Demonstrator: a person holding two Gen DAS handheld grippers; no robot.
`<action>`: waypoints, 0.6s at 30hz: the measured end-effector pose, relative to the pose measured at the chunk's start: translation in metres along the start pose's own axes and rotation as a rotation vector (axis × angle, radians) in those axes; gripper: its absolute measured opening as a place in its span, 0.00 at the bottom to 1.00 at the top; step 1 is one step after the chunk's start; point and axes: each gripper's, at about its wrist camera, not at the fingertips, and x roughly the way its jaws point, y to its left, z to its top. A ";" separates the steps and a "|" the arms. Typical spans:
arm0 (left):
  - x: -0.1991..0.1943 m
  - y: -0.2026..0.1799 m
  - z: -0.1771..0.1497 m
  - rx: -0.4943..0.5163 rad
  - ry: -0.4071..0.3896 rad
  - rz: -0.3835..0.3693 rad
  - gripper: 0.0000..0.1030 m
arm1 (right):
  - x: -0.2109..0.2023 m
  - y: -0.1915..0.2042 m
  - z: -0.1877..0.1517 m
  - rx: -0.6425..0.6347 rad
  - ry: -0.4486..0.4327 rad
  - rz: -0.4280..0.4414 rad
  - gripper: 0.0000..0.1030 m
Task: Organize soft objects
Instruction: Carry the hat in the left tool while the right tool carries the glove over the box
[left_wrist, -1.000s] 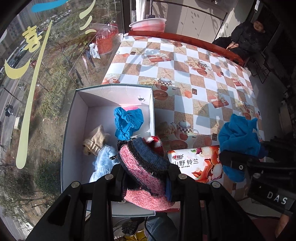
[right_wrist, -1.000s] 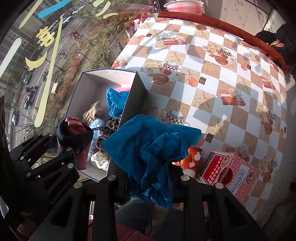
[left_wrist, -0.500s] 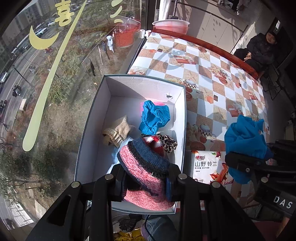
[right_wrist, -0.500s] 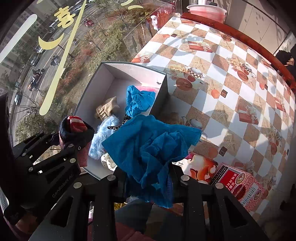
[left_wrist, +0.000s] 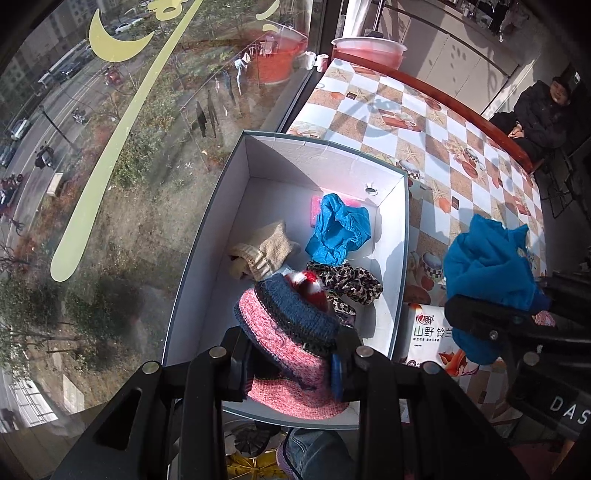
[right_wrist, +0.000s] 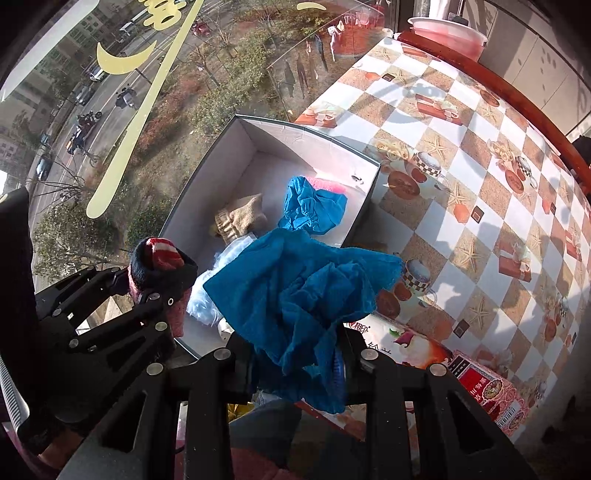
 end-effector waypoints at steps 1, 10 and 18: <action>0.001 0.001 0.001 -0.002 0.003 0.002 0.33 | 0.001 0.002 0.003 -0.006 0.001 0.001 0.30; 0.017 0.006 0.006 -0.019 0.034 0.020 0.33 | 0.012 0.013 0.022 -0.032 0.016 0.000 0.30; 0.034 0.012 0.009 -0.035 0.075 0.025 0.33 | 0.022 0.010 0.032 -0.009 0.042 0.010 0.30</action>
